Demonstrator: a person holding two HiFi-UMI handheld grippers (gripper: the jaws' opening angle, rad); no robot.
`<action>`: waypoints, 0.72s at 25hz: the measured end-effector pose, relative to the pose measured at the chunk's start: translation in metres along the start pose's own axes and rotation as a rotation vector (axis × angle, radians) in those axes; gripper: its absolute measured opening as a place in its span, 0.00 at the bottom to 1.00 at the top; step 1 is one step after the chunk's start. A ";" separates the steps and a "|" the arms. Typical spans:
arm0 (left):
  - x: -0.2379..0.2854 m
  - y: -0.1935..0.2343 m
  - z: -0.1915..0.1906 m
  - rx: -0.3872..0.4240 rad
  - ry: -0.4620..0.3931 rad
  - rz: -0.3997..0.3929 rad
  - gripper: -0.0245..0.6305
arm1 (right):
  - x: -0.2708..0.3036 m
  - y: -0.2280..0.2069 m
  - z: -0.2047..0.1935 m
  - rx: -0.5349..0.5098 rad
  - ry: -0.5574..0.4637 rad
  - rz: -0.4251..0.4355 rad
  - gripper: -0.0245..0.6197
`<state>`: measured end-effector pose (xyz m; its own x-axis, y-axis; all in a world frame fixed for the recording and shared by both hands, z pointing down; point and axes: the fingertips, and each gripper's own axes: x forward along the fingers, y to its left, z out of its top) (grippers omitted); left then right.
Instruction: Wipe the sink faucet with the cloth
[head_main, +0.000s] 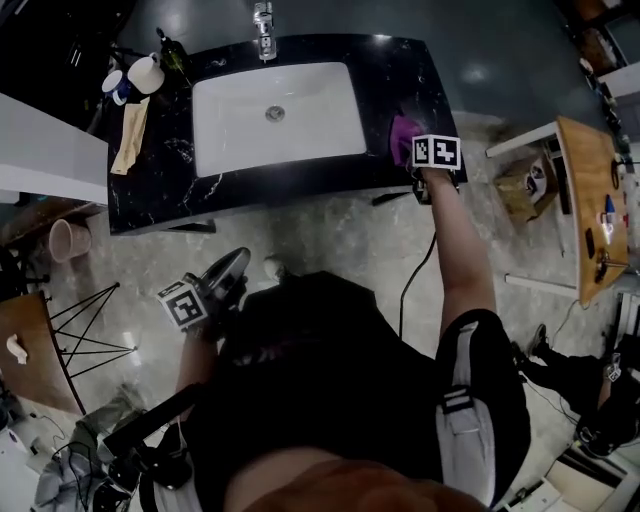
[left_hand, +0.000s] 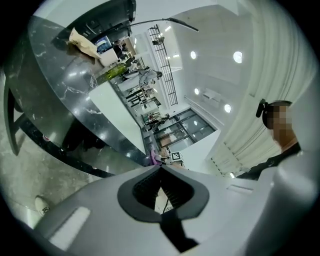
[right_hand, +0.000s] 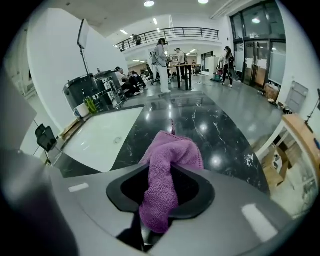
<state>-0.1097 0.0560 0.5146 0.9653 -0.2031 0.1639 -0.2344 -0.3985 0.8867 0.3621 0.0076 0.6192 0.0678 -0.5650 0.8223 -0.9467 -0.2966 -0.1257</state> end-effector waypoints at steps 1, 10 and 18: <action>-0.002 0.003 0.006 -0.005 0.005 -0.006 0.04 | -0.003 0.001 0.000 0.003 0.002 -0.005 0.22; -0.021 0.034 0.045 -0.026 -0.041 -0.009 0.04 | -0.076 0.142 0.119 -0.264 -0.352 0.264 0.19; -0.030 0.052 0.067 -0.050 -0.159 0.059 0.04 | -0.076 0.287 0.248 -0.766 -0.439 0.410 0.19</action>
<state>-0.1588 -0.0184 0.5273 0.9189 -0.3652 0.1494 -0.2803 -0.3378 0.8985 0.1629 -0.2254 0.3827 -0.3481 -0.7957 0.4958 -0.8610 0.4805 0.1666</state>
